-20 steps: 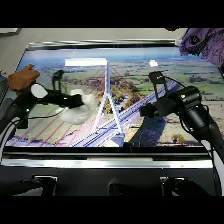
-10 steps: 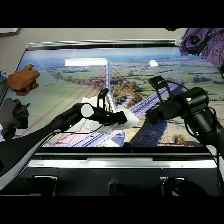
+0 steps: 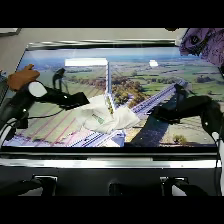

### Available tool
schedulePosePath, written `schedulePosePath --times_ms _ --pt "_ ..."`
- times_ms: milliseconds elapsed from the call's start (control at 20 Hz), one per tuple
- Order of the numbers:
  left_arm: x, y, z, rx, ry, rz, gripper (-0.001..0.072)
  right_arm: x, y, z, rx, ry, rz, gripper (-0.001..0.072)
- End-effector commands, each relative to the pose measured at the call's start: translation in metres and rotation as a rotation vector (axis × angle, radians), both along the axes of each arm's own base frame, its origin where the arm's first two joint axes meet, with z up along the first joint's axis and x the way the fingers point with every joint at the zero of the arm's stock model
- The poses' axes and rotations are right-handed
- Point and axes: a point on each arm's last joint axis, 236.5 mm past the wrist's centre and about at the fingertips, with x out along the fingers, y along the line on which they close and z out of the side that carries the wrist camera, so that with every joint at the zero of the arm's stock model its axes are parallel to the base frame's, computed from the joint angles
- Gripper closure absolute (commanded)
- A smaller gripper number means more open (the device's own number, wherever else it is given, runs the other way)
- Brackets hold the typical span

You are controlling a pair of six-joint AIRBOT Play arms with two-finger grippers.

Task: Fold the clothes and pants, and hang the long-sleeved shirts on hangers.

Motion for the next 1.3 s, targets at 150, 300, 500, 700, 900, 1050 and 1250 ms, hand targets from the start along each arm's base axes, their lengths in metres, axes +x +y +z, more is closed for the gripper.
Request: schedulePosePath --times_ms 150,300,500,700,900,1050,1250 --pt "0.008 0.075 0.002 0.033 0.039 0.133 0.0051 0.016 0.077 -0.065 0.172 0.038 -0.029 0.0109" --pt "0.009 0.089 -0.003 0.087 0.034 0.138 0.0054 0.020 0.095 -0.089 0.146 0.056 -0.065 0.0200" --pt "-0.006 0.115 -0.030 0.185 0.078 0.102 0.0196 0.026 0.087 -0.088 0.137 0.037 -0.086 0.0680" --pt "-0.013 0.110 -0.070 -0.061 0.081 0.121 0.0192 0.027 0.076 -0.059 0.127 -0.021 -0.061 0.0680" --pt "-0.028 0.082 -0.097 -0.202 0.077 0.098 0.0192 0.015 0.082 -0.045 0.147 -0.007 -0.026 0.0680" --pt "-0.039 0.059 -0.111 -0.246 0.116 0.056 0.0193 0.009 0.084 -0.044 0.155 0.013 -0.014 0.0680" --pt "-0.045 0.033 -0.132 -0.230 0.151 0.014 0.0210 0.004 0.086 -0.044 0.166 0.044 -0.023 0.0680"
